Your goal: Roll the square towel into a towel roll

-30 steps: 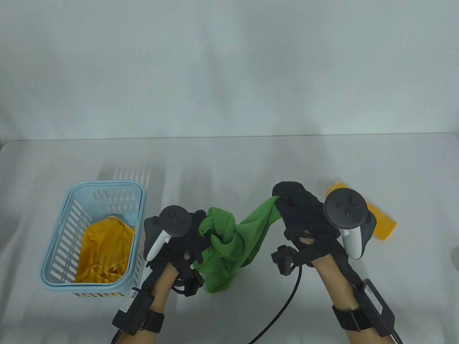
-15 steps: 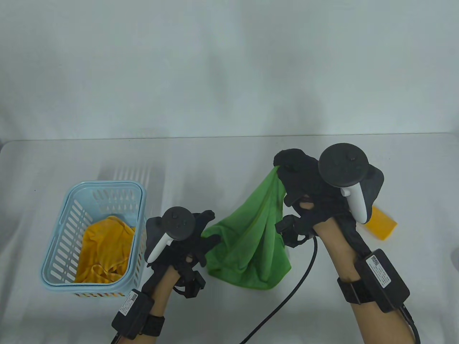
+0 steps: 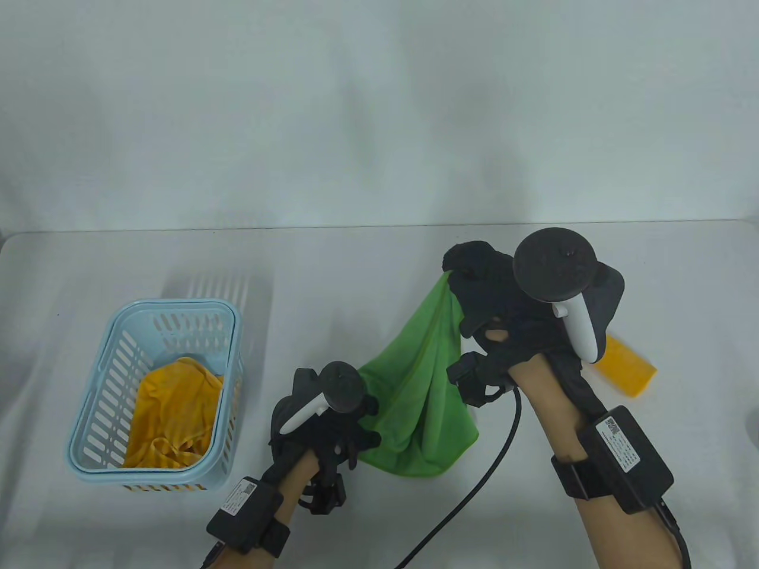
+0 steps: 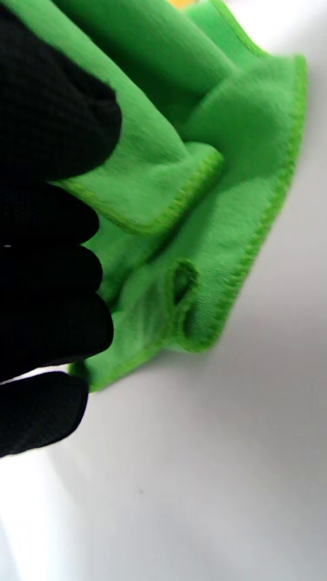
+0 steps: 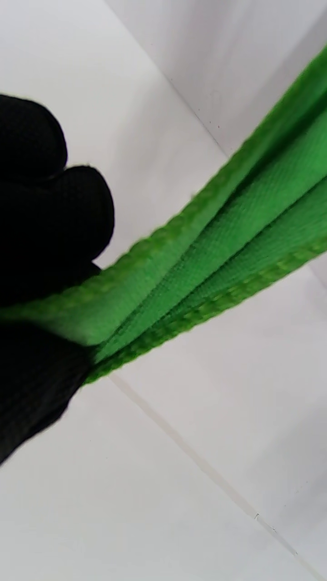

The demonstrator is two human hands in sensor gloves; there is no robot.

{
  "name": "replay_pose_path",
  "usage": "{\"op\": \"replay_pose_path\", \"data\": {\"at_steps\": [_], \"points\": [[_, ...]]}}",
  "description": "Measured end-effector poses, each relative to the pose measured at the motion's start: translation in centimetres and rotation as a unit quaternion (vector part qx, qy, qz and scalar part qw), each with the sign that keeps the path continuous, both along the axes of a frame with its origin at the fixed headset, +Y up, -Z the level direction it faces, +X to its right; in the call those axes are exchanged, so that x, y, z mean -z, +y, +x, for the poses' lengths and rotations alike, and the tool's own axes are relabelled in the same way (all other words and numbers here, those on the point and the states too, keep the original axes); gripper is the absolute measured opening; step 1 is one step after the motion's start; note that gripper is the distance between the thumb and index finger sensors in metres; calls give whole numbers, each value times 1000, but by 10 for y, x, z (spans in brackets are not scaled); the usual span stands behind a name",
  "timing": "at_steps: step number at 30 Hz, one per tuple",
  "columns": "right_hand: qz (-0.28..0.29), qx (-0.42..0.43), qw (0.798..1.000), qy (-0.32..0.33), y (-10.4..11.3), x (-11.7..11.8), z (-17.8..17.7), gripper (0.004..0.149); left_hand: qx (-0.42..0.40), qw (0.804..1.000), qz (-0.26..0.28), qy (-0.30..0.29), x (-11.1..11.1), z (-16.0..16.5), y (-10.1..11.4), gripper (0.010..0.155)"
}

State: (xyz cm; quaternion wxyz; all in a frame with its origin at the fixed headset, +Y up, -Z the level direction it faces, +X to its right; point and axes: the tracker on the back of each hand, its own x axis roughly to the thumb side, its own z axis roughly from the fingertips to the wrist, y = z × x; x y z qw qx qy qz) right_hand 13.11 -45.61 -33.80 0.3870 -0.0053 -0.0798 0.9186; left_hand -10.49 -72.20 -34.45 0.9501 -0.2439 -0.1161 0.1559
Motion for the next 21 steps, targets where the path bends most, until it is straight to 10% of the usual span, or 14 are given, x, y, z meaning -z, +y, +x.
{"op": "replay_pose_path", "data": {"at_steps": [11, 21], "points": [[4, -2, 1000, -13, -3, 1, 12, 39, 0, 997, 40, 61, -4, 3, 4, 43], [3, 13, 998, -54, -6, -2, 58, 39, 38, 986, 104, 129, 8, -41, 89, 42]]}}
